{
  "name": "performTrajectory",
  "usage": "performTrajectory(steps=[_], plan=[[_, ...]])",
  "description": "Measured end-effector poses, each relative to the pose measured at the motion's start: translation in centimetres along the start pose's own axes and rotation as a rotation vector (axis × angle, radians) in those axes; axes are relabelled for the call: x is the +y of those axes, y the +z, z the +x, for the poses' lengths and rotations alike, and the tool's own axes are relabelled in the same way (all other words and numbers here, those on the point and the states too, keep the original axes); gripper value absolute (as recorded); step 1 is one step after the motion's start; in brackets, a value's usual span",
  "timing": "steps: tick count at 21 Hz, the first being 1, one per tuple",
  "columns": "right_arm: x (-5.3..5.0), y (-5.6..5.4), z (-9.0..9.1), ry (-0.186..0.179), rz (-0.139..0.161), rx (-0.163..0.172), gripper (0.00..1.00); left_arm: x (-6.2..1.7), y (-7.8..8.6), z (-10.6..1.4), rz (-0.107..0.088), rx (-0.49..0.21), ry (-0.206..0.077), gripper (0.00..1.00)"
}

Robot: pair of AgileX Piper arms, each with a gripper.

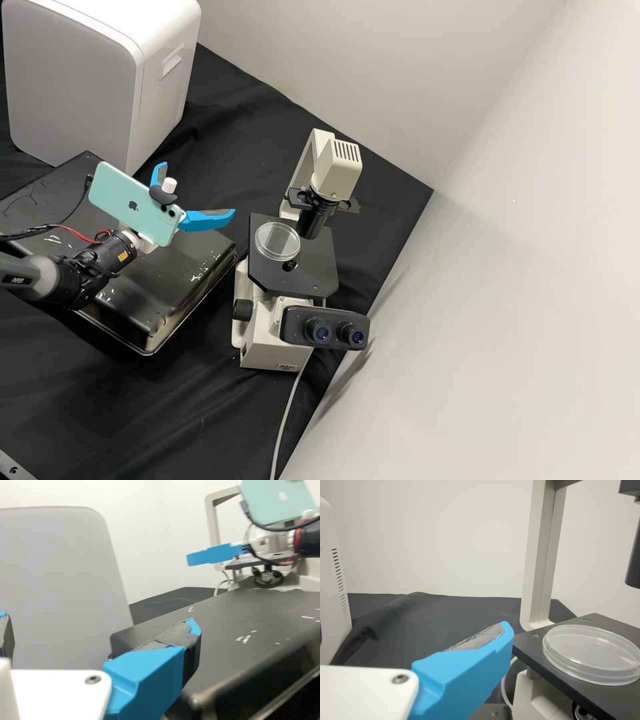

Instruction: Place the petri dish on the bench

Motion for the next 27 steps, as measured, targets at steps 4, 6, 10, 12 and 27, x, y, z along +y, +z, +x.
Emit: performTrajectory(steps=[4, 6, 10, 12, 27], plan=[[0.0, 0.0, 0.0, 0.0, 0.0, 0.0, 1.0, -0.13, 0.1, 0.0, 0.003, -0.002, -0.007, 1.0], [0.0, 0.0, 0.0, 0.0, 0.0, 0.0, 1.0, -0.14, 0.1, 0.0, 0.004, -0.001, -0.006, 1.0], [0.0, 0.0, 0.0, 0.0, 0.0, 0.0, 1.0, -0.11, -0.1, 0.1, 0.005, 0.006, -0.003, 1.0], [0.2, 0.2, 0.0, 0.008, -0.001, -0.007, 1.0, -0.11, -0.2, 0.1, 0.005, 0.013, -0.002, 1.0], [3.4, 5.9, -0.9, 0.127, 0.061, -0.164, 1.0, -0.39, -0.3, 0.2, 0.015, 0.02, -0.016, 1.0]])
